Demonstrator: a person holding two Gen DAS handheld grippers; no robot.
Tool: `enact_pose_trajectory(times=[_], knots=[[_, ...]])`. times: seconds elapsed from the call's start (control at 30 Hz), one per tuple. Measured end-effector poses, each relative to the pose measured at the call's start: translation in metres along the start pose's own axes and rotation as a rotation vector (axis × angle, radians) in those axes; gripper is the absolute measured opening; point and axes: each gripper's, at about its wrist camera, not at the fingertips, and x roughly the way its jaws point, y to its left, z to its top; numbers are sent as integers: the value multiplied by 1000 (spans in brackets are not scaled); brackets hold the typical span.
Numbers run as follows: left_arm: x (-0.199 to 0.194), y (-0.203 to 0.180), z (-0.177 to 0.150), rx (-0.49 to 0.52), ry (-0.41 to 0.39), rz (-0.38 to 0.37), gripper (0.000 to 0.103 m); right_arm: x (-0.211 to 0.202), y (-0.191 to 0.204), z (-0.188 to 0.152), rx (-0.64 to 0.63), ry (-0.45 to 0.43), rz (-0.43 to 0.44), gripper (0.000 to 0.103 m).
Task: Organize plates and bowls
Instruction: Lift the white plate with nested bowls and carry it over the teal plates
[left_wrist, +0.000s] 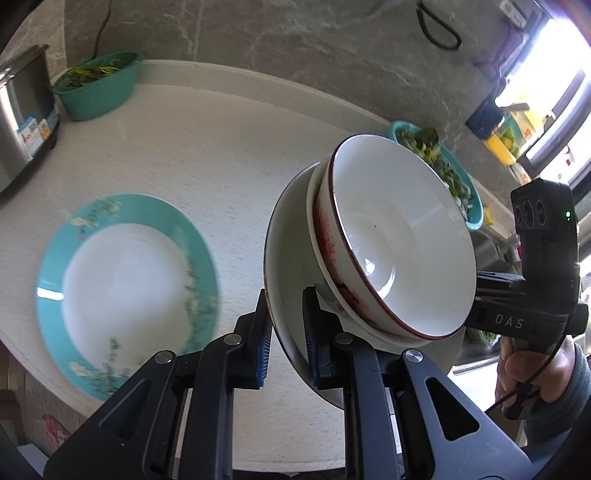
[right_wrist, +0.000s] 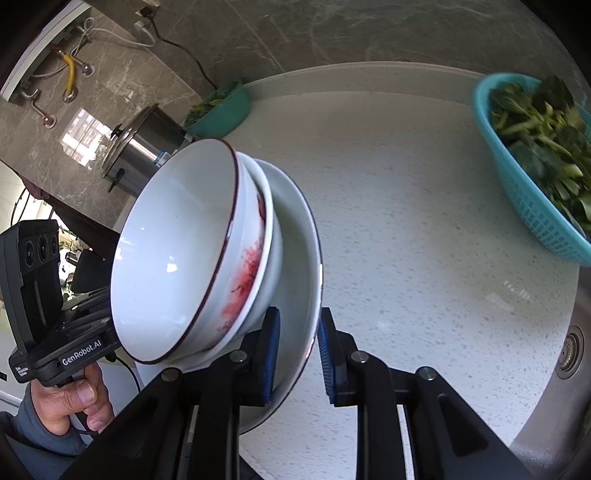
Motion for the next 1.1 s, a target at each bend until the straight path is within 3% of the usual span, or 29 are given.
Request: enact_pose_trajectory(times=[0.5,0.7,1.1], knots=[[-72,121,26,4,-25,12,14,53,99,35,-34,13,30,24],[-63,167,24,2,16,9,14,82,114,36,-6,36,26,24],[-15,222,10,20,97,-11,14,137,116,25,59,81,-18,24]])
